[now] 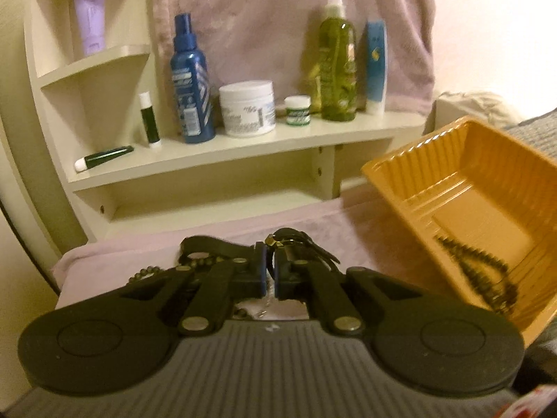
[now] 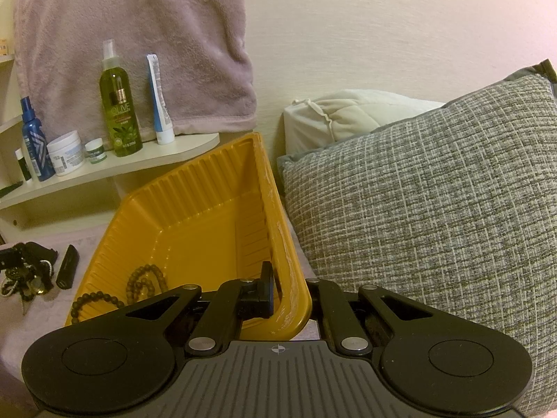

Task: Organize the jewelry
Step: 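Carry the black strap over the tray and release it with the left gripper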

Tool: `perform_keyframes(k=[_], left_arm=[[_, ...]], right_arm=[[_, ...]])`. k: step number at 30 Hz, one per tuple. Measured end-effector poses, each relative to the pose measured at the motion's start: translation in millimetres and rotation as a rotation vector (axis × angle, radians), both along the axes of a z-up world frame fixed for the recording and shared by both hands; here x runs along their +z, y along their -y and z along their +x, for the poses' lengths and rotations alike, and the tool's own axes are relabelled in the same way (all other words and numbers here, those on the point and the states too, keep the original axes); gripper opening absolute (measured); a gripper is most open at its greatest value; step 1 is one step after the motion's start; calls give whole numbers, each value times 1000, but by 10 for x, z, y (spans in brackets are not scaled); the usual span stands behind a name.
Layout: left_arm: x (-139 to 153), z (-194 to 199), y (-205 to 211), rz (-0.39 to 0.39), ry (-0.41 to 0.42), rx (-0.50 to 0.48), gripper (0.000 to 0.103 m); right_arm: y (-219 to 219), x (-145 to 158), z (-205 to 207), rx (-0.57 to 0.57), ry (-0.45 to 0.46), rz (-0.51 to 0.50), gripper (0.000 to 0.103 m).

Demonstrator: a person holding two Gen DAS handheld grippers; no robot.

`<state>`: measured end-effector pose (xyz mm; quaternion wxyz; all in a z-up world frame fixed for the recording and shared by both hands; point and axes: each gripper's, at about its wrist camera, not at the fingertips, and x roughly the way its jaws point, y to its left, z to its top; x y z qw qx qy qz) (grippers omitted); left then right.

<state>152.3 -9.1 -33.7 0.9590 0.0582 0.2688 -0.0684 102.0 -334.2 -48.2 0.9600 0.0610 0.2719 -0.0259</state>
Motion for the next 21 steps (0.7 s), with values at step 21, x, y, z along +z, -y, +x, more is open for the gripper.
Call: perform_keyframes(k=[21], left_arm=[[233,-252,968,-141,-26,-301,3]], right_arm=[[-7,30,-16,0,0,5,6]])
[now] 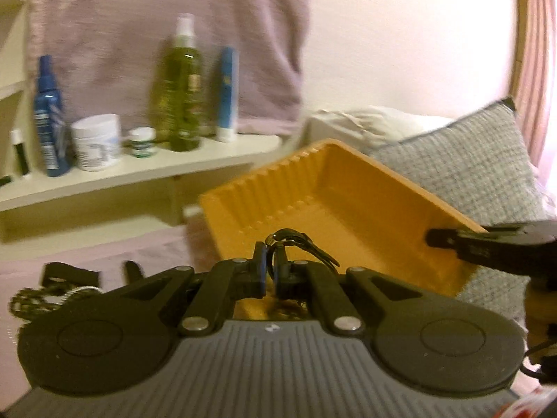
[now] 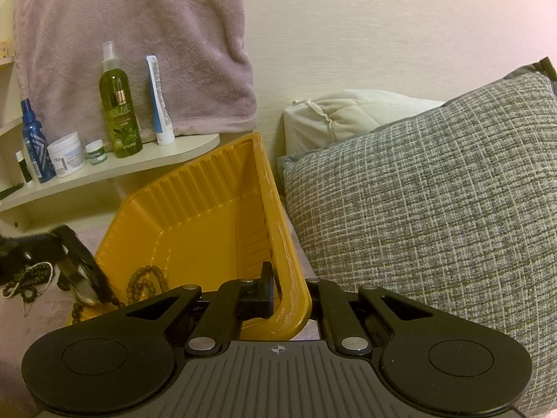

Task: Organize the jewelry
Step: 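Carry the black strap over the tray and release it with the left gripper, then grasp the black cylindrical tube on the towel with the left gripper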

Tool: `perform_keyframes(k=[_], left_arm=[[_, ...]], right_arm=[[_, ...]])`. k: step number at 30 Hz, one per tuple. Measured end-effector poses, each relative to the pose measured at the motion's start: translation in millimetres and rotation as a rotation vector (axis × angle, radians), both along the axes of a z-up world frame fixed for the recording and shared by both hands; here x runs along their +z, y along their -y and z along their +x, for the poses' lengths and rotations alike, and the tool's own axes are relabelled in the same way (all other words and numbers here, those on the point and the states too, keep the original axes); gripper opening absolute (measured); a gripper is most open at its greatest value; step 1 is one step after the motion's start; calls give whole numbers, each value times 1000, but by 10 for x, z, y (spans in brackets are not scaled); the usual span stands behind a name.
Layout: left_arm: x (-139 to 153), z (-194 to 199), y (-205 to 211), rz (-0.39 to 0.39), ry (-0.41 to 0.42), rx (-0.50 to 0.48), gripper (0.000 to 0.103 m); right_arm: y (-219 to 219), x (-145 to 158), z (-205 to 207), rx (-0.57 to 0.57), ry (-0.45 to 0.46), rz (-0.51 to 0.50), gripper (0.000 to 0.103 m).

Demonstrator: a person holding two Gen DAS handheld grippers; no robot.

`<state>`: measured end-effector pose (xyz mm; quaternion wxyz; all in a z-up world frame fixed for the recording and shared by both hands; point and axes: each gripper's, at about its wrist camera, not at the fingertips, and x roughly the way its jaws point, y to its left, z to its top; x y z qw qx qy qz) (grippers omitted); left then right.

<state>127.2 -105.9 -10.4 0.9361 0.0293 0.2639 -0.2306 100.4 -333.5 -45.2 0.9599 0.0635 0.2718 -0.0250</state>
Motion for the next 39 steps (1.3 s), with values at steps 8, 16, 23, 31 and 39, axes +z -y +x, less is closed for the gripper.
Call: perform_keyframes(k=[8,16,23,31,39], left_arm=[[-160,-64,284,59,-35,-74,7],[-135,-117,135,55,-4,-21,25],[-158,-154,-227,56,17,111,25],[-311,-45,-623,105,13,264,25],[-498,109,-689,94,17,335,30]], right_arm=[[-16,10,-11,-1,2,8,6],[-25,5,-13,-5,4,12,6],[-28,0,-16,-5,4,11,6],[-24,-20,-30,-8,4,8,6],[-16,-28,-32,-9,2,11,6]])
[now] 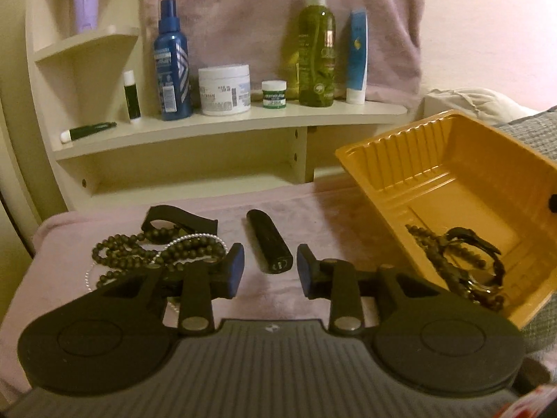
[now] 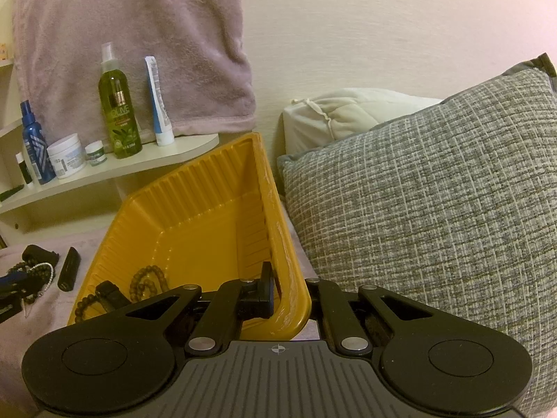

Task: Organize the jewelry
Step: 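Grasp the black cylindrical tube on the towel with the left gripper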

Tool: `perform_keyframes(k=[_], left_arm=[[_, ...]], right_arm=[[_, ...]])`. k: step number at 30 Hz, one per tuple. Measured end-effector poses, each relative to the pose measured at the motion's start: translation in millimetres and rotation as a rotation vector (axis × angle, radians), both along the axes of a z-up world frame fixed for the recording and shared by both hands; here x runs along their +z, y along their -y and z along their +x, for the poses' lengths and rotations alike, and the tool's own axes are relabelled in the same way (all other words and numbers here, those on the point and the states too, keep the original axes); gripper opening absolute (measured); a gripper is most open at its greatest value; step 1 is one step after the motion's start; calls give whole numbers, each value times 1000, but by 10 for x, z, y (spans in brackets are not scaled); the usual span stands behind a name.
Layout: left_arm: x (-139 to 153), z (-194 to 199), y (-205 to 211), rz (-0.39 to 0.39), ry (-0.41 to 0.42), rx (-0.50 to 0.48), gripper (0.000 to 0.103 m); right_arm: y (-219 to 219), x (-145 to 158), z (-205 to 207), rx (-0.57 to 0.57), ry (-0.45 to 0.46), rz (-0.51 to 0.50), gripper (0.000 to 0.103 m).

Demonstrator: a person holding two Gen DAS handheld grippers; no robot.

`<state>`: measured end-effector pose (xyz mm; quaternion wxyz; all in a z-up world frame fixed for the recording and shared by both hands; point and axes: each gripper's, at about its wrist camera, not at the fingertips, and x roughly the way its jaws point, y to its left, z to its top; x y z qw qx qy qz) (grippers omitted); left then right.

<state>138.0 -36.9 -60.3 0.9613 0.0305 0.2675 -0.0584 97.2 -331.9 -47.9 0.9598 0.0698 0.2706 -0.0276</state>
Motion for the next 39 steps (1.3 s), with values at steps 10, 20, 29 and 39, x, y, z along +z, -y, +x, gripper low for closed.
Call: perform_keyframes(k=[10,20,29,39], left_arm=[[-231,346,124,14,-29,39,31],[-365,447,115,9,-60,42,26],[-299,352,18,-22,-69,42,20],[-108,156,-121,-103,-68,60,19]], right_arm=[[4,18,6,3,-10,0,6],[-5,25,13,3,-13,-1,6],[-6,16,26,0,-12,-3,6],[-21,36,18,3,-2,-3,6]])
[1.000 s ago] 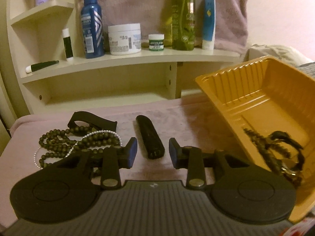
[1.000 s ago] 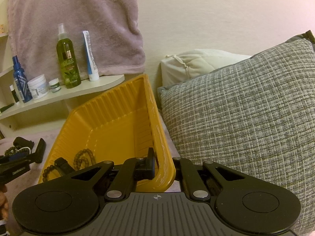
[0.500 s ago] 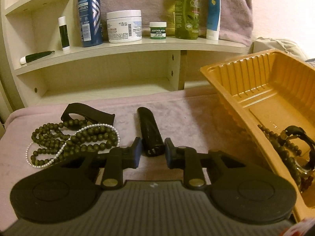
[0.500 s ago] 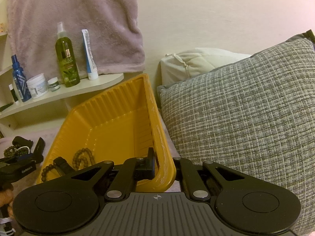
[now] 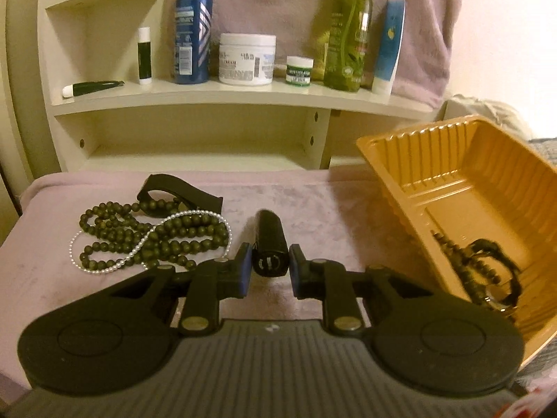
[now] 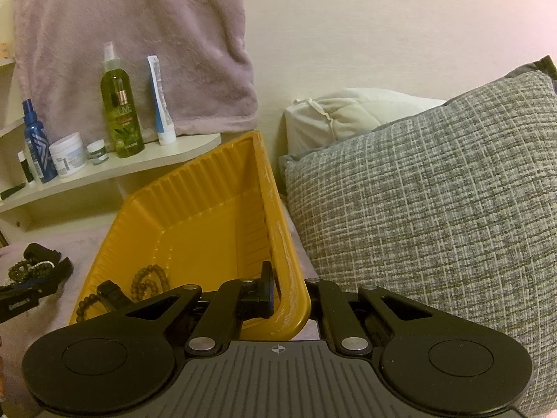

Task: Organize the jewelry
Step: 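Grasp the black cylindrical tube on the towel with the left gripper, then carry the black tube into the tray and open the left gripper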

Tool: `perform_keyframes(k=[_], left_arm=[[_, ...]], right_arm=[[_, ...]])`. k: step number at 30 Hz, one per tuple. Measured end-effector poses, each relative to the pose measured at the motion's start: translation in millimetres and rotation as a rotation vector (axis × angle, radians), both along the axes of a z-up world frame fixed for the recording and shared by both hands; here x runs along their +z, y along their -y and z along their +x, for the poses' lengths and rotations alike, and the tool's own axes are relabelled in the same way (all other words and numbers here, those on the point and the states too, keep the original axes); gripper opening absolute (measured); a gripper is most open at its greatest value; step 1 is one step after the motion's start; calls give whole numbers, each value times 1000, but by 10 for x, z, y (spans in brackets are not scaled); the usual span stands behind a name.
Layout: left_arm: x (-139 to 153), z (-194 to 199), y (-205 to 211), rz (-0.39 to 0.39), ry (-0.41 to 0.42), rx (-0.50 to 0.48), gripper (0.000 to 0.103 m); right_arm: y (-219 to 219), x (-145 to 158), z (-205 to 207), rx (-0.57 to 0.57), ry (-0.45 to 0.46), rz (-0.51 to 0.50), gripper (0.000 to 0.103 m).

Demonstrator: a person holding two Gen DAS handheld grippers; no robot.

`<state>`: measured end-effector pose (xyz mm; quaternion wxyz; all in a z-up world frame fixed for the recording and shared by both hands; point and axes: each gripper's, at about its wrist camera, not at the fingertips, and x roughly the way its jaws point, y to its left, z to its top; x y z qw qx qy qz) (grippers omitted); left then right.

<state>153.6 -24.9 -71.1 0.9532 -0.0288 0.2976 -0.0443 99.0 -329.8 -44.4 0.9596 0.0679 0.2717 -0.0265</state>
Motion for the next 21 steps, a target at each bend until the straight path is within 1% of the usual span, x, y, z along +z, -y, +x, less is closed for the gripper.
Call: perform_keyframes(k=[7,13,21], left_arm=[[155,-68,5,-33,20,-15,19],[274,-90,55,-47,43,-43,19],[471,-140,221,-84,68,-121,19]], right_arm=[[-20,8,-10,0,4,-2,6],[-40,18,-31,0,8,-3,6],[-41,14,-22,-2,6,-3,6]])
